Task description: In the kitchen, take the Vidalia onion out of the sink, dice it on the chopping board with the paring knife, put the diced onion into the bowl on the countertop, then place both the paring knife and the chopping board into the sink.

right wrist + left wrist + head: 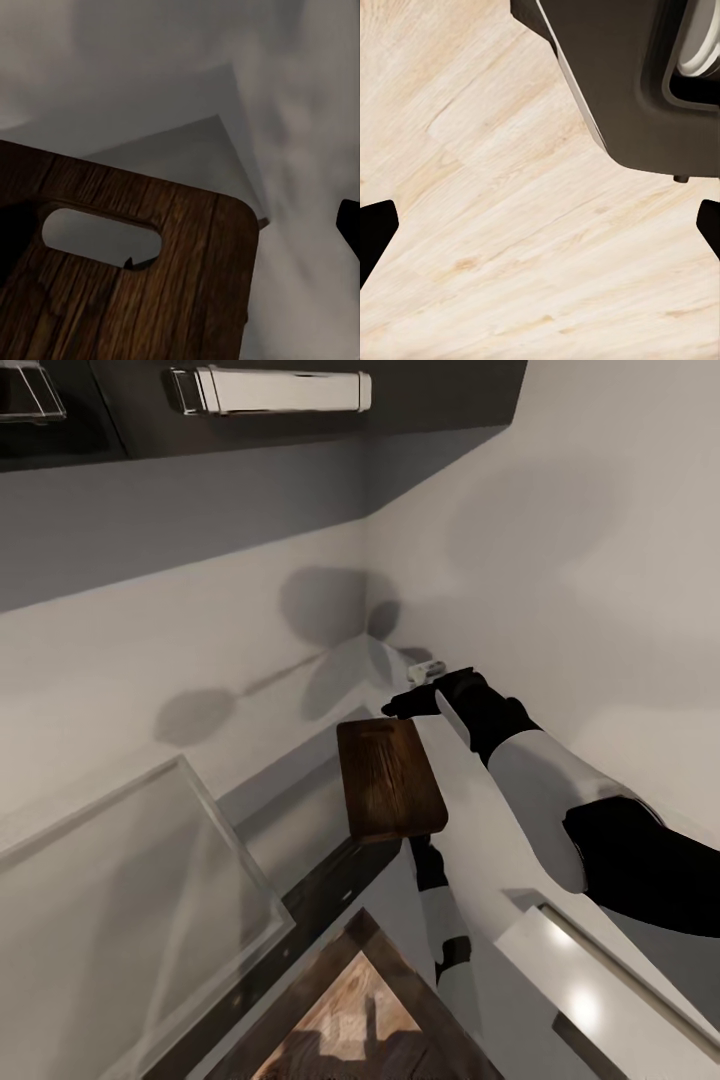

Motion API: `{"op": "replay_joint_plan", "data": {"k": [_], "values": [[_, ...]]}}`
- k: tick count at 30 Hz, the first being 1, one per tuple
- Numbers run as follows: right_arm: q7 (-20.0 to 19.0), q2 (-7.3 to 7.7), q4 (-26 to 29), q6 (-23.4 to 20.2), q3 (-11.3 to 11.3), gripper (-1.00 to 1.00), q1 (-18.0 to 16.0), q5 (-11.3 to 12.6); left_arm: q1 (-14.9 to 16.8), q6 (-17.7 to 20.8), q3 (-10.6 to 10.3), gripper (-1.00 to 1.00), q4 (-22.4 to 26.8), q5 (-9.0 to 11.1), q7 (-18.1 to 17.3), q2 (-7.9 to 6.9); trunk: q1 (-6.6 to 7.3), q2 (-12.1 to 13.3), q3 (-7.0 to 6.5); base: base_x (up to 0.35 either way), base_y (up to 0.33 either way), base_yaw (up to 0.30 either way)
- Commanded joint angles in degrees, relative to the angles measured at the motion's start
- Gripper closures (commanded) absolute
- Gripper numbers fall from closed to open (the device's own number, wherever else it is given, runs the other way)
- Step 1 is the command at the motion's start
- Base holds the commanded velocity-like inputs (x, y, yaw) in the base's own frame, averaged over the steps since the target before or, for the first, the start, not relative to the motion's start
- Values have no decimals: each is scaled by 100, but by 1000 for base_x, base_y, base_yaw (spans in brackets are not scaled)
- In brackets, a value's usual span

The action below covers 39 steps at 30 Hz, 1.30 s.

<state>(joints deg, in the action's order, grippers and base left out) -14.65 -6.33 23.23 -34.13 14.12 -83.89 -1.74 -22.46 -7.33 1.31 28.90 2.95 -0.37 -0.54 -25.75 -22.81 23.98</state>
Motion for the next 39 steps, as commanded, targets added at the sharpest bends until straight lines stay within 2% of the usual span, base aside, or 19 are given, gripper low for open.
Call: {"op": "replay_joint_plan", "data": {"k": [1,13,20,23,26,29,31,34,39], "values": [[-21,2,6,-24,21,-100,-5,-20,-4,-6,1,-100,6,31,-5,1,-3,-10,18,0,0,0],[-21,1,6,-24,12,-100,-5,-20,-4,-6,1,-100,-49,31,-5,1,-3,-10,125,0,0,0],[-9,-4,7,-19,10,-100,-5,-17,-4,-6,0,-100,-59,31,-4,1,-3,-10,137,0,0,0],[126,-4,11,-22,-4,-100,-5,-19,-4,-6,1,-100,-59,31,-5,1,-3,-10,138,0,0,0],[555,-7,15,-23,-93,-100,-5,-16,-4,-6,1,-100,-59,31,-6,1,-3,-10,138,0,0,0],[1143,-15,20,-24,-425,-100,-5,5,-4,-6,1,-100,-75,31,-6,1,-3,-10,138,0,0,0],[1317,-28,18,-24,-637,-100,-5,11,-4,-10,1,-100,-122,31,-6,1,-3,-10,138,0,0,0],[1410,-51,16,-24,-750,-100,-5,14,-4,-13,1,-100,-154,31,-6,1,-3,-10,138,0,0,0],[1437,-93,15,-24,-777,-100,-5,27,-4,-21,1,-100,-164,31,-6,1,-3,-10,138,0,0,0]]}}
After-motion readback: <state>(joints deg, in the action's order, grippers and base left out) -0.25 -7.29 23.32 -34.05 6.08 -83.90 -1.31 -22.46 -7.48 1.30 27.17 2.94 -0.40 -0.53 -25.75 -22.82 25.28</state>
